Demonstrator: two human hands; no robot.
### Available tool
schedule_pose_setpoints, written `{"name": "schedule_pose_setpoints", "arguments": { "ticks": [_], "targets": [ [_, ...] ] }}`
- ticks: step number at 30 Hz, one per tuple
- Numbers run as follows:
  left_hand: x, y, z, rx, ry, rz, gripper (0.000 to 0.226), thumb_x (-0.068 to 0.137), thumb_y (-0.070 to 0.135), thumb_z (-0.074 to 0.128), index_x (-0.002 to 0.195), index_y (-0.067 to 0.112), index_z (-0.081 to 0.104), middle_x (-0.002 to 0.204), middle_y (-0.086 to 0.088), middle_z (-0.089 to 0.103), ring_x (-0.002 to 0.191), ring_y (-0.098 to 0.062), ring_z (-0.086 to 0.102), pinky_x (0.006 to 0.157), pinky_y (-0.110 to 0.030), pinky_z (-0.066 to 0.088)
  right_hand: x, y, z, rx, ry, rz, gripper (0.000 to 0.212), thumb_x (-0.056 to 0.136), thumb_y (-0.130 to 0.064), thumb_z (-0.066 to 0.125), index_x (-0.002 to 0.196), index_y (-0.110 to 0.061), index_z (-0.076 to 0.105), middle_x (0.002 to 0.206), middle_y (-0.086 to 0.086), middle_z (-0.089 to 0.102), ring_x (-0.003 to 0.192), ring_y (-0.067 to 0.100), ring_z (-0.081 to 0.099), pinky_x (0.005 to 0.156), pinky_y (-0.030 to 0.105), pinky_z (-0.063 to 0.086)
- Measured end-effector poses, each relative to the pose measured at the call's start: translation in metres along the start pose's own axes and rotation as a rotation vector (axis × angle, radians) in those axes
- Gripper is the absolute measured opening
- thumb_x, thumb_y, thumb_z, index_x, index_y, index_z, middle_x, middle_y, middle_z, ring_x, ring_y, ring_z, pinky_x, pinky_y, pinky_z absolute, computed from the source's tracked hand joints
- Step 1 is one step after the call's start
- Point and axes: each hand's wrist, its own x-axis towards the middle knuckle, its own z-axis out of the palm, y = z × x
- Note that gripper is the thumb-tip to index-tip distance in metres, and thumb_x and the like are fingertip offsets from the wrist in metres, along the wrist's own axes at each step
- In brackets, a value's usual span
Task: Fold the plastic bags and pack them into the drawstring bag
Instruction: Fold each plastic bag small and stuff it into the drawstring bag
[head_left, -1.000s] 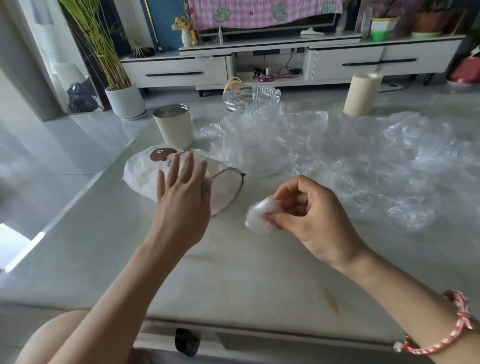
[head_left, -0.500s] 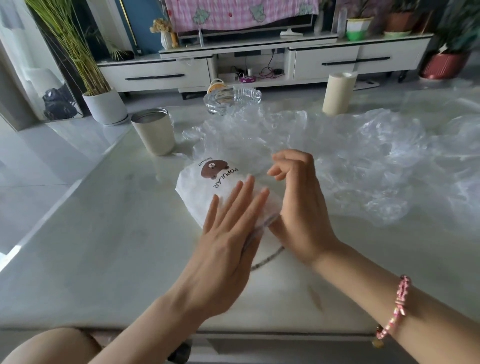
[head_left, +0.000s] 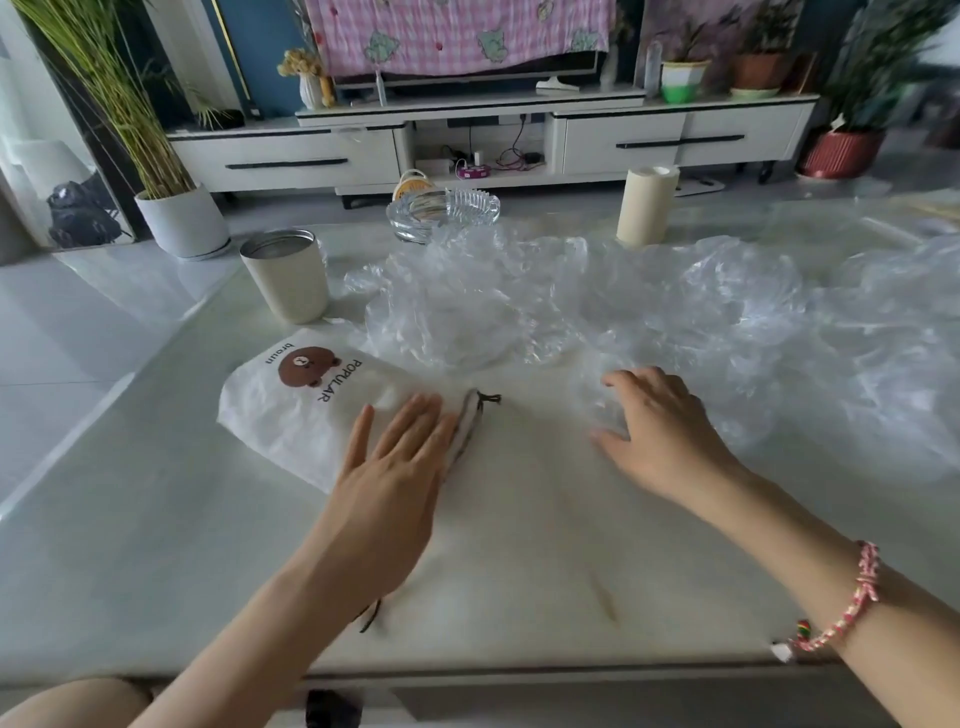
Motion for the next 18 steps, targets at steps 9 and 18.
{"name": "schedule_pose_setpoints", "arguments": {
  "ticks": [9,18],
  "targets": [
    [0.014,0.001,-0.022,-0.258,0.152,-0.109,0.051,0.091,0.036,0.034,0.125,0.005,0.057,0.137,-0.013,0.050,0.136,-0.027,0.035,0.112,-0.048,0.024,-0.036,-0.010,0.000,0.176,0.264,-0.372,0.010,0.084,-0.012,0.059,0.076,-0.011,0.066,0.078,0.003,0.065,0.074,0.024,0.061,0.069,0.033,0.048],
    [0.000,0.063,-0.002,-0.598,-0.011,0.119,0.042,0.093,0.023,0.033,0.123,0.009,0.059,0.128,-0.001,0.059,0.131,-0.011,0.039,0.110,-0.018,0.024,-0.081,-0.035,-0.003,0.491,0.302,-0.377,0.019,0.089,-0.017,0.049,0.095,-0.012,0.066,0.094,-0.004,0.064,0.090,0.007,0.056,0.085,0.011,0.039]
  ]
}}
